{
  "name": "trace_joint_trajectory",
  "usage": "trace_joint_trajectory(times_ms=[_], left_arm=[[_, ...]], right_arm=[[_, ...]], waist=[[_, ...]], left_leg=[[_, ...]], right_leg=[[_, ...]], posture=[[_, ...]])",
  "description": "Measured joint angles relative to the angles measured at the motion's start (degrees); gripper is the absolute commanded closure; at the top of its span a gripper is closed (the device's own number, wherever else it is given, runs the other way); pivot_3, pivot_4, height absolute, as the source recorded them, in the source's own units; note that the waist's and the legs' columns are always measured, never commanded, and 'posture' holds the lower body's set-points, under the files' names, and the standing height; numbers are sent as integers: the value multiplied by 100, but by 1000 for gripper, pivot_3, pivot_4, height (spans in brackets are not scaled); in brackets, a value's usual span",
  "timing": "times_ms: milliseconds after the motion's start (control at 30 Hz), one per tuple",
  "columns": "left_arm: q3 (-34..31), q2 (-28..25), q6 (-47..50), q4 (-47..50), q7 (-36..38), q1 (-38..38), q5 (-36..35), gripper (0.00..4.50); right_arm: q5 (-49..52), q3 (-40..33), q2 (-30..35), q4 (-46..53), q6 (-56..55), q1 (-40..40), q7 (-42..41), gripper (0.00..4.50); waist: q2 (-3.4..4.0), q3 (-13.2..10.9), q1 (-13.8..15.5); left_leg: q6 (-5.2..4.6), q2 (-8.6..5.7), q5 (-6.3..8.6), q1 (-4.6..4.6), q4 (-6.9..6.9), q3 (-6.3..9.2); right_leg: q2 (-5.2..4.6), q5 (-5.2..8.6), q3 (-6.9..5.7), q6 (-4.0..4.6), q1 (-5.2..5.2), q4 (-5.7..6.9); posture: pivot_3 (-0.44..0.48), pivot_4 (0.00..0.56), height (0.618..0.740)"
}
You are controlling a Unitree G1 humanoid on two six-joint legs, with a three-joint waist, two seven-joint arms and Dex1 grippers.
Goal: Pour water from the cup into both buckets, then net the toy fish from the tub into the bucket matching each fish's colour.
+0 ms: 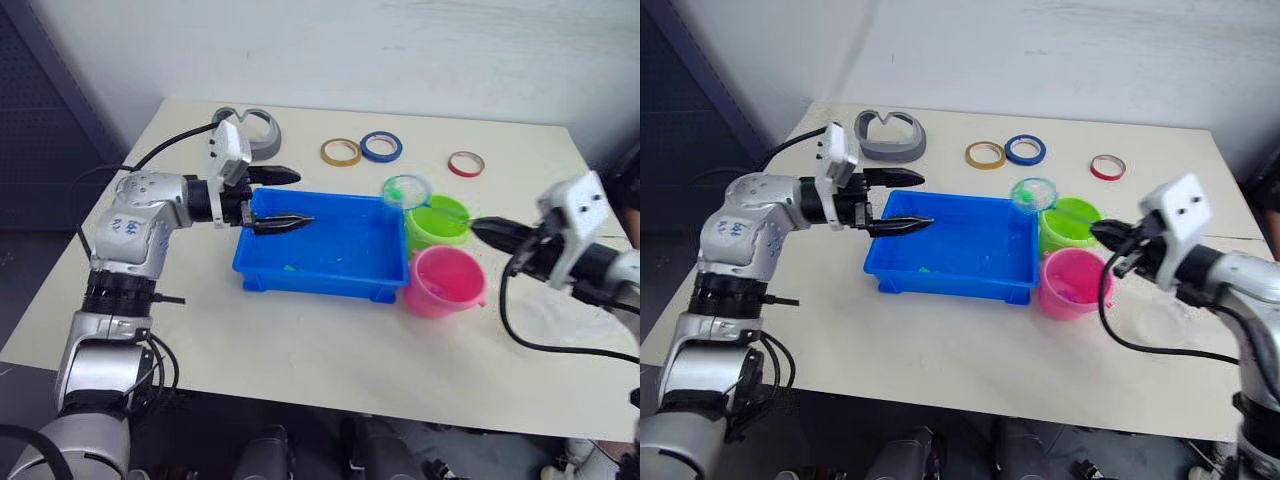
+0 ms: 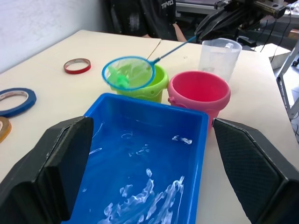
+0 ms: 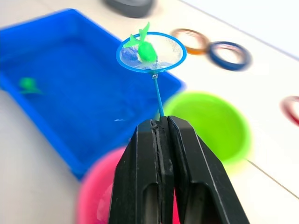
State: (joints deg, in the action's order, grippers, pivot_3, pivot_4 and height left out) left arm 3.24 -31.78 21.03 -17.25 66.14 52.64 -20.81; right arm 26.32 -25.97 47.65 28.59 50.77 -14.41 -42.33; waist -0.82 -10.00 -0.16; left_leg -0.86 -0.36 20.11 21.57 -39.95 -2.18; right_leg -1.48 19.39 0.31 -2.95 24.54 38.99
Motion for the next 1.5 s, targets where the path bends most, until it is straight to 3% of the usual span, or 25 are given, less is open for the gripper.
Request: trace_joint_trajectory(times_ms=[267,333,400,467,567,733,900,1033,1300,1400,1500], left_arm=[[119,252,-353,-417,176,173,168,57],[119,250,-362,-417,197,173,180,57],[118,242,-365,-417,207,172,194,57],[115,229,-365,-416,206,170,202,57],[112,209,-365,-414,190,168,212,57],[43,152,-357,-390,154,140,213,57],[-6,12,-338,-360,144,1,213,57],[-21,-102,-288,-201,112,-110,215,57],[-208,-954,112,537,255,-943,160,57],[-398,-1572,146,880,317,-1702,212,57],[-613,-1916,174,1216,264,-2269,273,57]], right_arm=[[-1761,413,899,-547,-2411,918,141,4500],[-2621,791,1425,-911,-3619,1056,335,4500],[-4125,1228,2385,-1492,-5392,1240,967,4500],[-5124,1459,3006,-1899,-6412,1277,1491,4500],[-5667,1670,3039,-2450,-7277,926,2110,4500],[-5678,1756,2962,-2927,-7854,386,2256,4500],[-5892,1924,3033,-3122,-8456,418,2279,4500],[-4994,1938,2490,-3172,-8071,209,1822,4500],[-1502,1947,1211,-2165,-4861,-773,54,4500],[-608,2449,838,-1505,-3583,-1204,-470,4500],[-789,3319,306,-1510,-3219,-1715,-725,4500]], waist=[[0,0,-15],[5,-1,-10],[12,-2,-5],[10,-3,-12],[4,-2,-24],[4,-3,-36],[5,-2,-36],[4,-3,-72],[5,-3,-250],[5,-3,-260],[3,-3,-235]], left_leg=[[3,0,-2,-6,-1,-8],[3,-2,-2,-6,-2,-15],[2,-4,-3,-6,1,-20],[5,-2,-4,-8,1,-19],[6,0,-5,-9,-2,-23],[8,0,-6,-12,-2,-23],[8,1,-6,-11,-3,-23],[8,1,-6,-13,-7,-22],[20,9,-12,-29,-1,-14],[22,11,-13,-32,1,-4],[15,7,-10,-27,-1,-3]], right_leg=[[3,0,7,0,1,-2],[2,0,12,0,3,-5],[1,0,14,0,5,-8],[3,0,14,0,4,-9],[4,0,16,0,5,-7],[5,0,15,0,4,-4],[4,0,16,0,3,-4],[4,0,16,0,2,0],[6,1,13,2,1,19],[4,2,6,4,-4,18],[-2,2,5,4,-5,12]], posture=[[0,150,740],[0,150,740],[0,150,740],[0,150,740],[0,150,740],[0,150,740],[0,150,740],[0,150,740],[0,150,740],[0,150,740],[0,150,740]])
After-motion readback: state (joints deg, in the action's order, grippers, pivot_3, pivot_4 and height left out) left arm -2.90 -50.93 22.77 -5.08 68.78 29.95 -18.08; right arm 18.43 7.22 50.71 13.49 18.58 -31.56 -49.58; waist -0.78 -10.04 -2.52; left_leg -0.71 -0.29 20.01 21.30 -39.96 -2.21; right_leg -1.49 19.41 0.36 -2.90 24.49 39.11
